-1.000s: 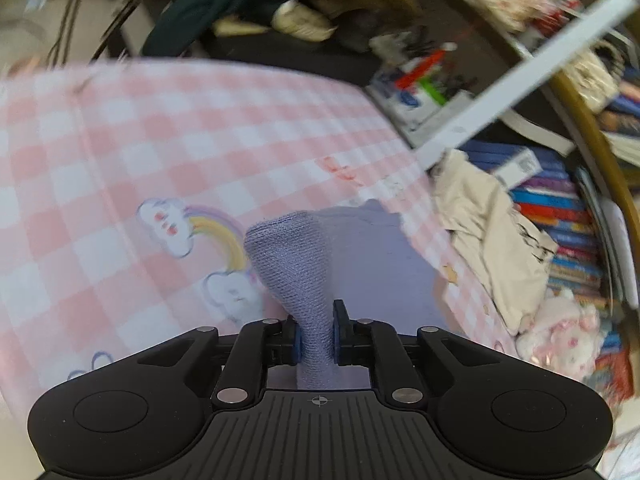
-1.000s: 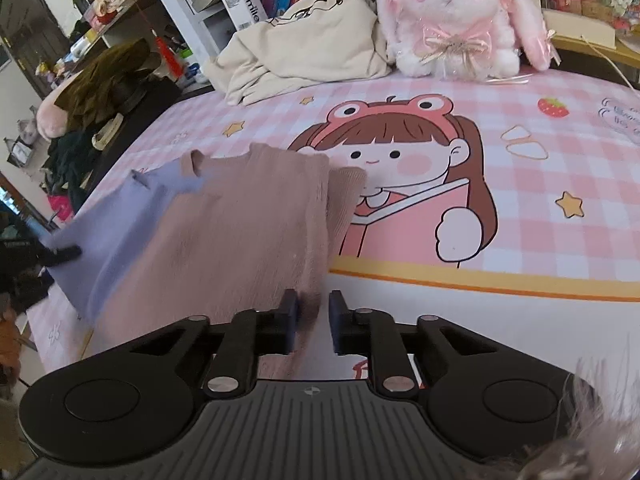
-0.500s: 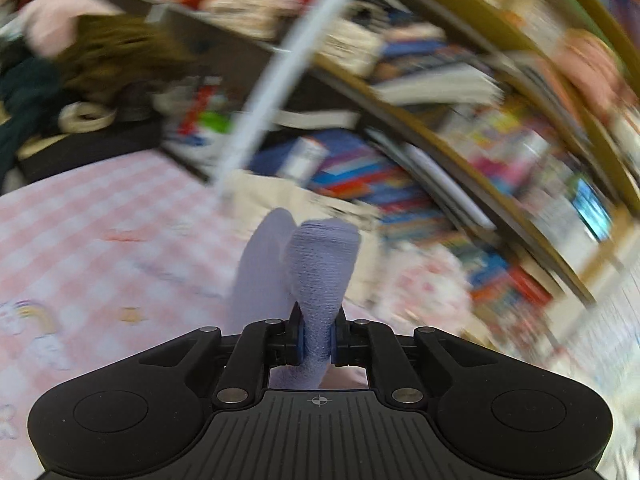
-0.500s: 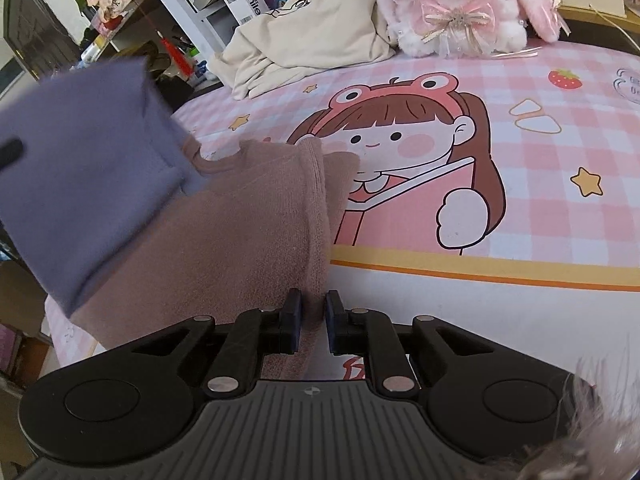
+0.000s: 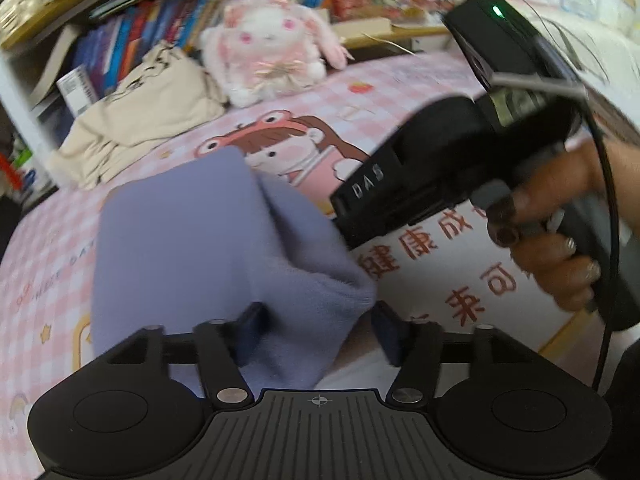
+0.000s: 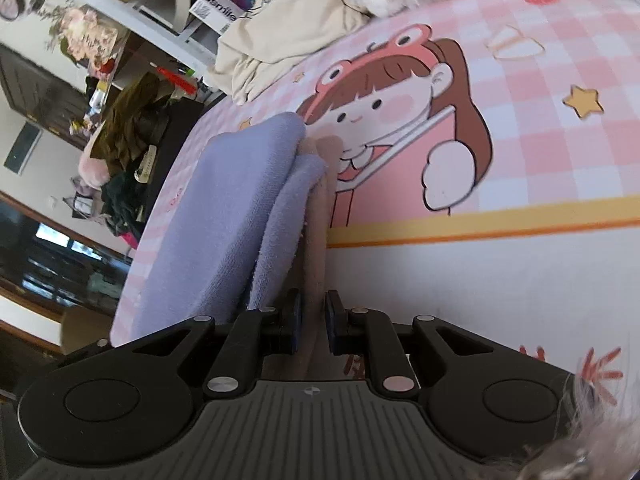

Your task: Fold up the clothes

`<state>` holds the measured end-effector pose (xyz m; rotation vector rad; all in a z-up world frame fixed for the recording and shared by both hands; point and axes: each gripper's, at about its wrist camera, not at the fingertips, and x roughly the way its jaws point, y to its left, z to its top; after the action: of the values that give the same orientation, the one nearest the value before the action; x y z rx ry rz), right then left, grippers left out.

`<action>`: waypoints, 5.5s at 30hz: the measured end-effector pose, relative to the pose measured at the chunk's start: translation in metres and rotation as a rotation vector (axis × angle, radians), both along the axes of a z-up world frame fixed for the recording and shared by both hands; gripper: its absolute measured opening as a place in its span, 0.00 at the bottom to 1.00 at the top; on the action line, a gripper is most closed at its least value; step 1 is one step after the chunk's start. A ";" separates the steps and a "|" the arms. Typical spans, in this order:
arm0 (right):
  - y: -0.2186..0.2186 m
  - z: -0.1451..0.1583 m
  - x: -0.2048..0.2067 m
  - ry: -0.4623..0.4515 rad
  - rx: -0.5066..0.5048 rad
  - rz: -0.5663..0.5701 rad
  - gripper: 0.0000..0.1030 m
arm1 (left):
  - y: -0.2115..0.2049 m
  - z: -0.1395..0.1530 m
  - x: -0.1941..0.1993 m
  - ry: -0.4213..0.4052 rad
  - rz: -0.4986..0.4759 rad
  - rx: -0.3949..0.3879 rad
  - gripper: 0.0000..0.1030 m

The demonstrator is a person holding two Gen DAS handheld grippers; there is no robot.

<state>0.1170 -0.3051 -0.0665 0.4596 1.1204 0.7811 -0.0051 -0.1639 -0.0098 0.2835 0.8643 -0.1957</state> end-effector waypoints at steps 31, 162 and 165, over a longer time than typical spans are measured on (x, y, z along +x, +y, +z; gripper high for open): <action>0.038 0.040 -0.032 -0.324 -0.173 0.144 0.12 | 0.057 0.016 -0.015 -0.057 0.245 -0.260 0.41; 0.069 0.027 -0.066 0.073 -0.158 -0.298 0.63 | 0.216 -0.035 0.051 0.287 0.235 -0.721 0.69; 0.076 0.028 -0.061 0.040 -0.174 -0.272 0.57 | 0.213 -0.035 0.052 0.273 0.242 -0.721 0.68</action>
<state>0.0559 -0.2293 -0.0381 0.4702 1.1247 0.4347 0.0470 0.0487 -0.0447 -0.5298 1.0300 -0.3099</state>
